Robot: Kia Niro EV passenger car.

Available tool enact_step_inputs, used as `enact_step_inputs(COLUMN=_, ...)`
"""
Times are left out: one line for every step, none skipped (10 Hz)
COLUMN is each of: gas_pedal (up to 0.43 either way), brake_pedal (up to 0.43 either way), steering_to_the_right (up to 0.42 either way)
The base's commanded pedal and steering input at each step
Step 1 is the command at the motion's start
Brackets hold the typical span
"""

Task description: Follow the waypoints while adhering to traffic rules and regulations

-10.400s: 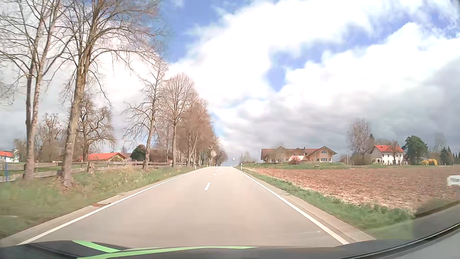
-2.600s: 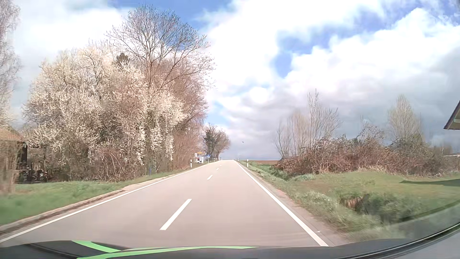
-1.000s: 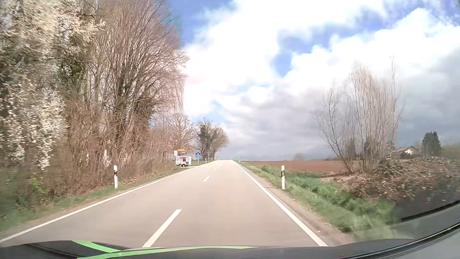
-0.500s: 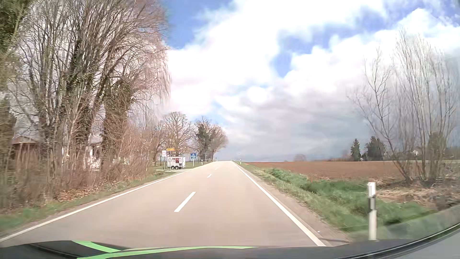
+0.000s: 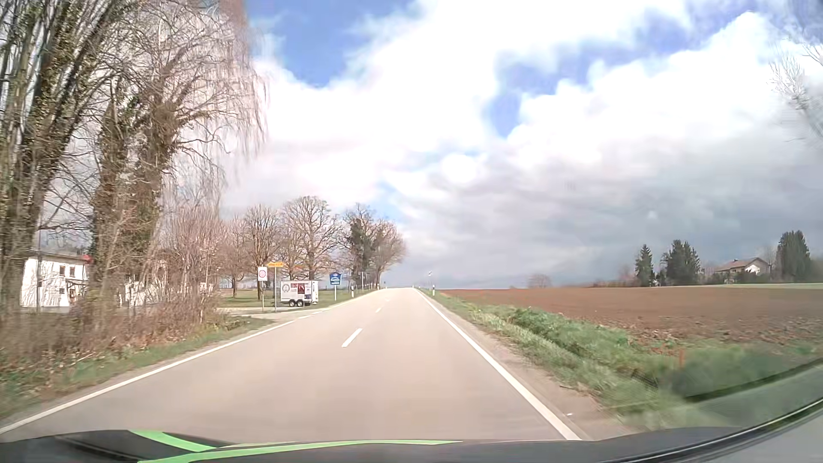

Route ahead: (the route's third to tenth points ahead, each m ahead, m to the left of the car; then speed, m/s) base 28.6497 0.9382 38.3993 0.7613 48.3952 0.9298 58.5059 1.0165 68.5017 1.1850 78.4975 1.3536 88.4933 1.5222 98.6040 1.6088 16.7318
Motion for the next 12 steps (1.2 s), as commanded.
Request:
enact_step_inputs(gas_pedal=0.287, brake_pedal=0.000, steering_to_the_right=-0.002)
enact_step_inputs(gas_pedal=0.287, brake_pedal=0.000, steering_to_the_right=-0.003)
enact_step_inputs(gas_pedal=0.287, brake_pedal=0.000, steering_to_the_right=-0.003)
enact_step_inputs(gas_pedal=0.287, brake_pedal=0.000, steering_to_the_right=-0.003)
enact_step_inputs(gas_pedal=0.287, brake_pedal=0.000, steering_to_the_right=-0.003)
enact_step_inputs(gas_pedal=0.287, brake_pedal=0.000, steering_to_the_right=-0.003)
enact_step_inputs(gas_pedal=0.287, brake_pedal=0.000, steering_to_the_right=-0.003)
enact_step_inputs(gas_pedal=0.287, brake_pedal=0.000, steering_to_the_right=-0.003)
enact_step_inputs(gas_pedal=0.287, brake_pedal=0.000, steering_to_the_right=-0.003)
enact_step_inputs(gas_pedal=0.287, brake_pedal=0.000, steering_to_the_right=-0.003)
enact_step_inputs(gas_pedal=0.287, brake_pedal=0.000, steering_to_the_right=-0.003)
enact_step_inputs(gas_pedal=0.287, brake_pedal=0.000, steering_to_the_right=-0.003)
